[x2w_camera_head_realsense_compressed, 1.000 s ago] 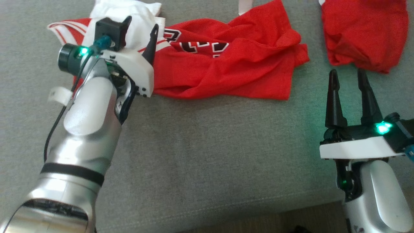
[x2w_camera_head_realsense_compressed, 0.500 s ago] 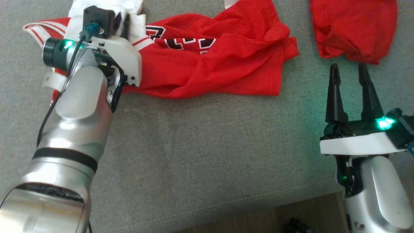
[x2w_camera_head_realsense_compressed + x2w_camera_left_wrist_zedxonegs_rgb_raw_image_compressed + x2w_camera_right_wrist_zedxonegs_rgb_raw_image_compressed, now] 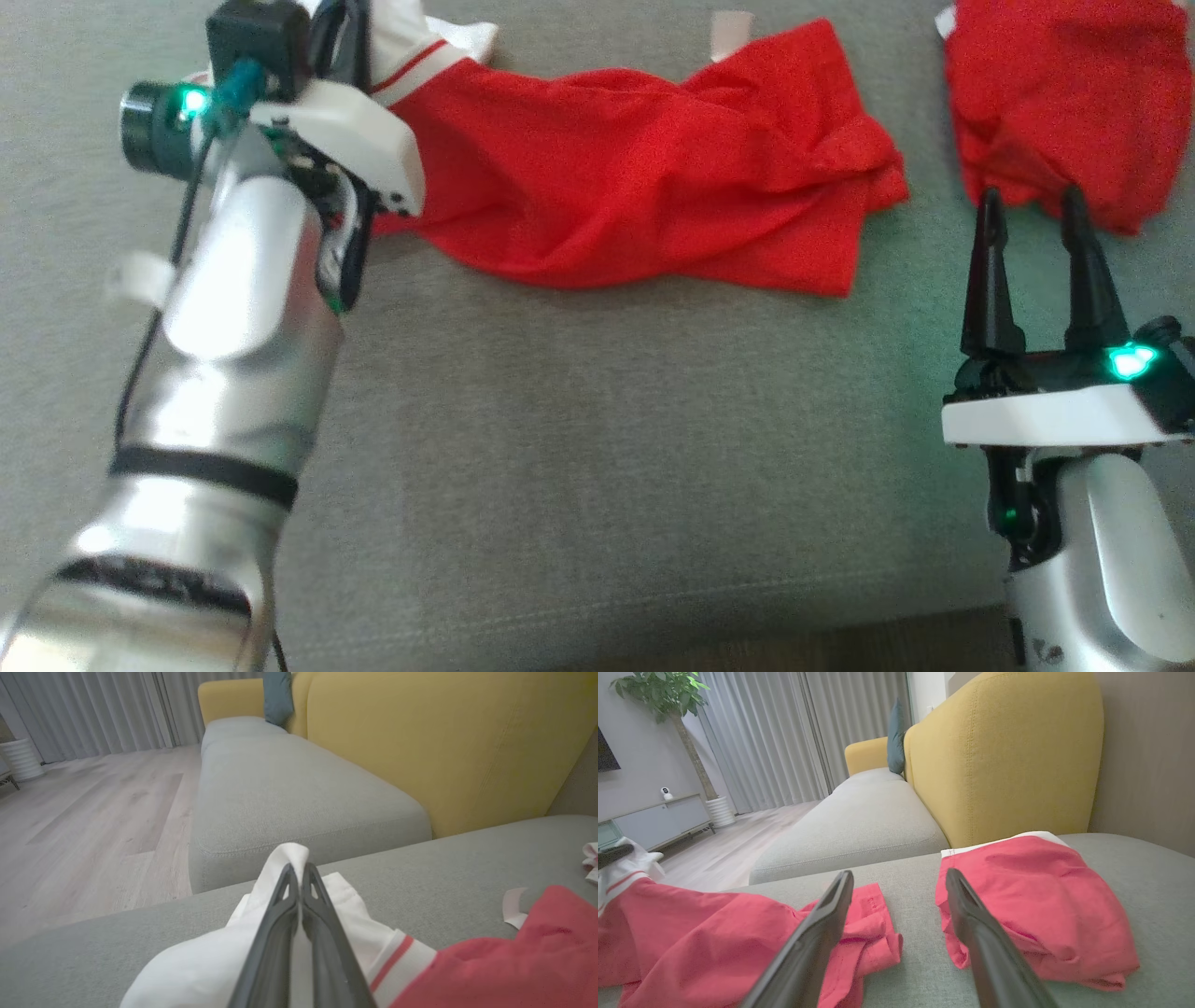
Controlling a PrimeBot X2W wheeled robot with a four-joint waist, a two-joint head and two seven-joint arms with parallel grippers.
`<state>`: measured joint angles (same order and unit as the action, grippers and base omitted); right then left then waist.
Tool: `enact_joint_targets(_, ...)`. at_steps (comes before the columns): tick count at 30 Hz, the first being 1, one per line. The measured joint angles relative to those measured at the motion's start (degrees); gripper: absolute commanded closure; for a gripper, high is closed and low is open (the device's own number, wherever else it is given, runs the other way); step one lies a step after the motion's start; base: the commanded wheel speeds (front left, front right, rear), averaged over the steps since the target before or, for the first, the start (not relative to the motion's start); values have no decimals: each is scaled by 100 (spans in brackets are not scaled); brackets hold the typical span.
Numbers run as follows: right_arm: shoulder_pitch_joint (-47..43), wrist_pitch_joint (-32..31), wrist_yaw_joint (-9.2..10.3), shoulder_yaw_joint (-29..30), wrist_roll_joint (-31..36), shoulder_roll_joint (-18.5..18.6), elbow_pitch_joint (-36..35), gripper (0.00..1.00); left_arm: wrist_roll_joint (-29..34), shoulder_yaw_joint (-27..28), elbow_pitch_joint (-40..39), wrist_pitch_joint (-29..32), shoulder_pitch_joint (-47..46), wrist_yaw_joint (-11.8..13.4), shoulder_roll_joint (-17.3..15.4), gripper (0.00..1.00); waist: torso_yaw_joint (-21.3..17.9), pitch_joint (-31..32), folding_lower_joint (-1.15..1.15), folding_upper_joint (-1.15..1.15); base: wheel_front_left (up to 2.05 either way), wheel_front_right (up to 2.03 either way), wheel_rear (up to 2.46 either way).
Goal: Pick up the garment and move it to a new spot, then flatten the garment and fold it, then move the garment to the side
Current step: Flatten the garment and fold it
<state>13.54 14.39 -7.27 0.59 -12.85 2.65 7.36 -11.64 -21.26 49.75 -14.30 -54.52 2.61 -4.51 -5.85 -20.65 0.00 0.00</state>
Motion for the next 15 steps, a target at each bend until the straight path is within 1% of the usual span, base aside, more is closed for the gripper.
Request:
enact_joint_targets(3, -17, 0, 0, 66, 47, 1, 55, 0, -12, 82, -754, -25, 530, 97, 3, 100, 200, 144, 0, 0, 0, 0, 0)
enact_joint_targets(8, -167, 0, 0, 208, 97, 2, 159, 0, -113, 159, -1814, -25, 1751, 230, 23, 100, 600, 444, 0, 0, 0, 0, 0)
enact_joint_targets(12, -375, -3, 0, 216, 157, 0, 267, 0, -126, 82, -2392, -25, 2594, 290, 32, 100, 940, 724, 0, 0, 0, 0, 0)
enact_joint_targets(15, -399, -25, 0, 203, 179, 0, 287, 0, -114, -155, -2653, -22, 3098, 270, 21, 100, 1177, 937, 0, 0, 0, 0, 0)
